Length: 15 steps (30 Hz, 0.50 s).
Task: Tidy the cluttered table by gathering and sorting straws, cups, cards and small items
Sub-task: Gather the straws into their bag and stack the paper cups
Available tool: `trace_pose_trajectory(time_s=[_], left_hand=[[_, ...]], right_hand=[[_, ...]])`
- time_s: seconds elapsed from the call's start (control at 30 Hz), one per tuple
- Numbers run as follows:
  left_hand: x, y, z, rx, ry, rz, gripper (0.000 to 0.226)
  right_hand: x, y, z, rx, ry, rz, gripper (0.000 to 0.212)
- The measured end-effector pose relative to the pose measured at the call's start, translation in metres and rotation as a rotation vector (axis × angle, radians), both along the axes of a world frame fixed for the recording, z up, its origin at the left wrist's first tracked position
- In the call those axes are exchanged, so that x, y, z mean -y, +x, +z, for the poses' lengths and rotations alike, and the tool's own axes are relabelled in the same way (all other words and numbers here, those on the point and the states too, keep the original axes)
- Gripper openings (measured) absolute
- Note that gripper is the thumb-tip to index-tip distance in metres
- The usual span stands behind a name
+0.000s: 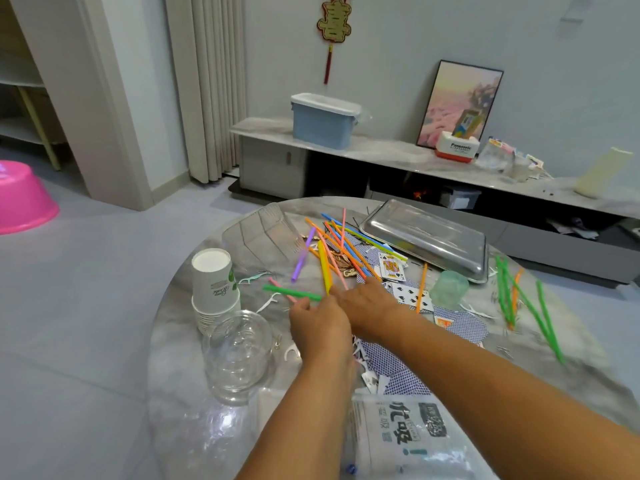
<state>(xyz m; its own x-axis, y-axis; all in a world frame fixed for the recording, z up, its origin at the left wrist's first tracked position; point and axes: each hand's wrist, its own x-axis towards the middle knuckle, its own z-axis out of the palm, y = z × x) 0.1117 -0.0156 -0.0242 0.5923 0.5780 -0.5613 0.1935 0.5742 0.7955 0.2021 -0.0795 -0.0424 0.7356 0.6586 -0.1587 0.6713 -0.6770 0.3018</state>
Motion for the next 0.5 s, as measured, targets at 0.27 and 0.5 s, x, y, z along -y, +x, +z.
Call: trace_pose_trajectory(time_s=[0.27, 0.5], left_hand=[[-0.003, 0.006, -0.025, -0.120, -0.136, 0.073, 0.017], [-0.010, 0.022, -0.045, -0.135, -0.058, -0.013, 0.027]], right_hand=[[0.011, -0.007, -0.016, -0.665, 0.460, -0.396, 0.020], [-0.006, -0.019, -0.020, -0.608, 0.334, -0.369, 0.026]])
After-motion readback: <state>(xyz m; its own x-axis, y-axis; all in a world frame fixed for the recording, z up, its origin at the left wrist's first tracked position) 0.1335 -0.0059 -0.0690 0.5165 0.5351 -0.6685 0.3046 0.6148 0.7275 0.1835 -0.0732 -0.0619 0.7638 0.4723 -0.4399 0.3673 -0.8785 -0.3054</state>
